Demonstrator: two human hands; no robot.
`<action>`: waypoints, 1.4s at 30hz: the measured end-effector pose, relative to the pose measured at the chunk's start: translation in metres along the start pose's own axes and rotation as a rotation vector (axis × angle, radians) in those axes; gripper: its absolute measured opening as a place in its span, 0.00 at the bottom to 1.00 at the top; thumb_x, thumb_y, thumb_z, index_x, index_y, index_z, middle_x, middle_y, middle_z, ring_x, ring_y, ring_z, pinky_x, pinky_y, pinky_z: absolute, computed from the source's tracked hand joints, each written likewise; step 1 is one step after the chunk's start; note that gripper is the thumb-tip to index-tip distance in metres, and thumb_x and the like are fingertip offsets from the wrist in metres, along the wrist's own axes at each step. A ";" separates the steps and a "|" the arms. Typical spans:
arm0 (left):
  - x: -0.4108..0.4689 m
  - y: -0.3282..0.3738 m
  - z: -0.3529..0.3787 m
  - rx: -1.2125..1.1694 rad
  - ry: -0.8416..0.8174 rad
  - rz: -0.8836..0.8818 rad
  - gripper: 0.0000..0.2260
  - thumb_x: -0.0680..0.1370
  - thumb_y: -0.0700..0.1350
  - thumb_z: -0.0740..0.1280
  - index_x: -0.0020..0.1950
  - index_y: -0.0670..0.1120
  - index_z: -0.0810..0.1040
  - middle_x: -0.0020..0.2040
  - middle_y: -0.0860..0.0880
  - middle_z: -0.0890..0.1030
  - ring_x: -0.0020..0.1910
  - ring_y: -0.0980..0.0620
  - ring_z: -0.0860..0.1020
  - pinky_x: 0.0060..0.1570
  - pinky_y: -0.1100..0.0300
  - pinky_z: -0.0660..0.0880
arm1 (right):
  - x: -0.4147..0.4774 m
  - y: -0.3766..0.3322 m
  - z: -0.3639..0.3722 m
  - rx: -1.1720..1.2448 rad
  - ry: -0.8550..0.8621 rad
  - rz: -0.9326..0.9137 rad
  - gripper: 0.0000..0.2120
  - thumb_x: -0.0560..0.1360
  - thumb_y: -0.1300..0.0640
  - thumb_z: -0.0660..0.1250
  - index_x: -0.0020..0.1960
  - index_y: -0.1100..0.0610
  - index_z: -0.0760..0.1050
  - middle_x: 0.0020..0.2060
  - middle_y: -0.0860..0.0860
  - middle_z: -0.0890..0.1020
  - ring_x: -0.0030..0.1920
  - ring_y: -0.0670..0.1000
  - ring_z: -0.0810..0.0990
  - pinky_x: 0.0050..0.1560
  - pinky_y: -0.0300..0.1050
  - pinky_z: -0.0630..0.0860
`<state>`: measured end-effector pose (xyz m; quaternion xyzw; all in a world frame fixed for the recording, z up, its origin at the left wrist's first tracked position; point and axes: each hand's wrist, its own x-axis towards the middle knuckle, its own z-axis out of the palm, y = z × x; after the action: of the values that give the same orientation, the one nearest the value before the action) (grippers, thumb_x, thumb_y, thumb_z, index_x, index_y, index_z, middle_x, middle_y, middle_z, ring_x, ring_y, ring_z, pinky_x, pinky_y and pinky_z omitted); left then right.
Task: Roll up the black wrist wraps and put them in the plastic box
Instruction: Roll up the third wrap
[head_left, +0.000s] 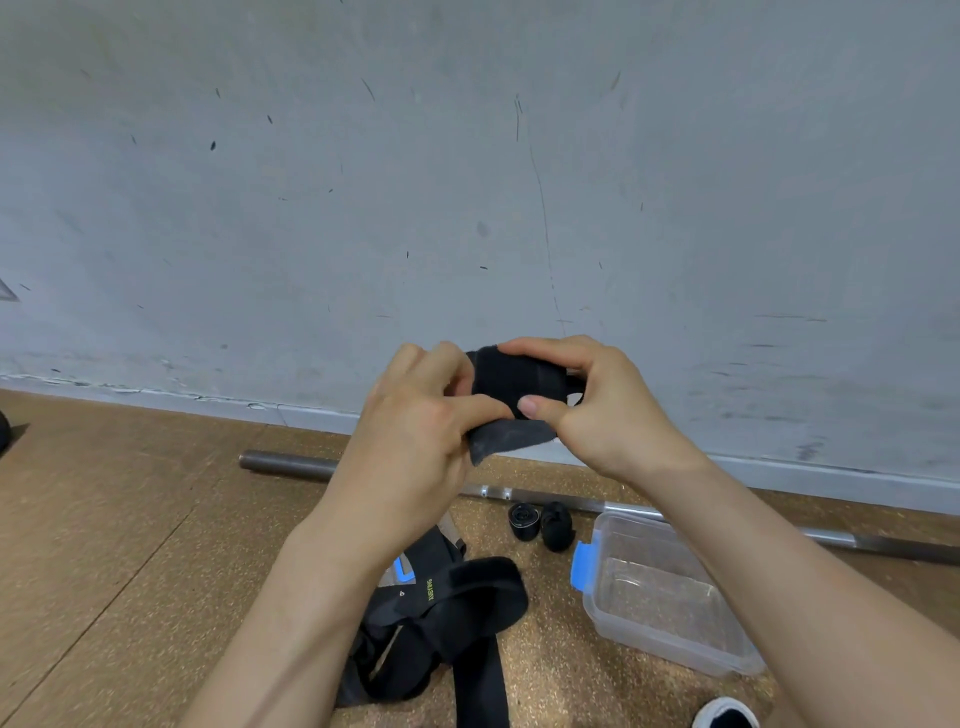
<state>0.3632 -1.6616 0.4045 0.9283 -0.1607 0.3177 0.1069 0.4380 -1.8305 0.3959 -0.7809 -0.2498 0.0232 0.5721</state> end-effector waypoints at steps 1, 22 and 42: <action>0.000 -0.003 0.000 -0.036 0.005 -0.024 0.09 0.76 0.49 0.66 0.48 0.51 0.86 0.48 0.51 0.78 0.47 0.50 0.70 0.42 0.63 0.65 | 0.000 0.000 0.001 -0.017 -0.010 -0.011 0.23 0.73 0.64 0.72 0.56 0.36 0.78 0.55 0.46 0.77 0.57 0.48 0.76 0.60 0.41 0.74; 0.008 0.010 0.005 -0.981 0.276 -0.805 0.09 0.70 0.32 0.75 0.35 0.45 0.84 0.52 0.51 0.83 0.46 0.59 0.83 0.38 0.70 0.76 | -0.005 -0.005 0.000 0.003 -0.144 -0.017 0.31 0.71 0.68 0.72 0.64 0.38 0.74 0.55 0.47 0.75 0.61 0.49 0.77 0.64 0.54 0.74; 0.000 0.003 0.013 -1.318 -0.055 -0.879 0.20 0.71 0.51 0.75 0.62 0.50 0.79 0.60 0.44 0.81 0.58 0.41 0.82 0.54 0.42 0.80 | -0.009 -0.018 -0.002 0.167 -0.015 -0.044 0.17 0.68 0.64 0.78 0.51 0.48 0.79 0.48 0.45 0.82 0.53 0.46 0.81 0.60 0.50 0.78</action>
<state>0.3693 -1.6686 0.3943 0.6599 0.0631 0.0626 0.7461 0.4244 -1.8323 0.4104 -0.7246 -0.2684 0.0374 0.6336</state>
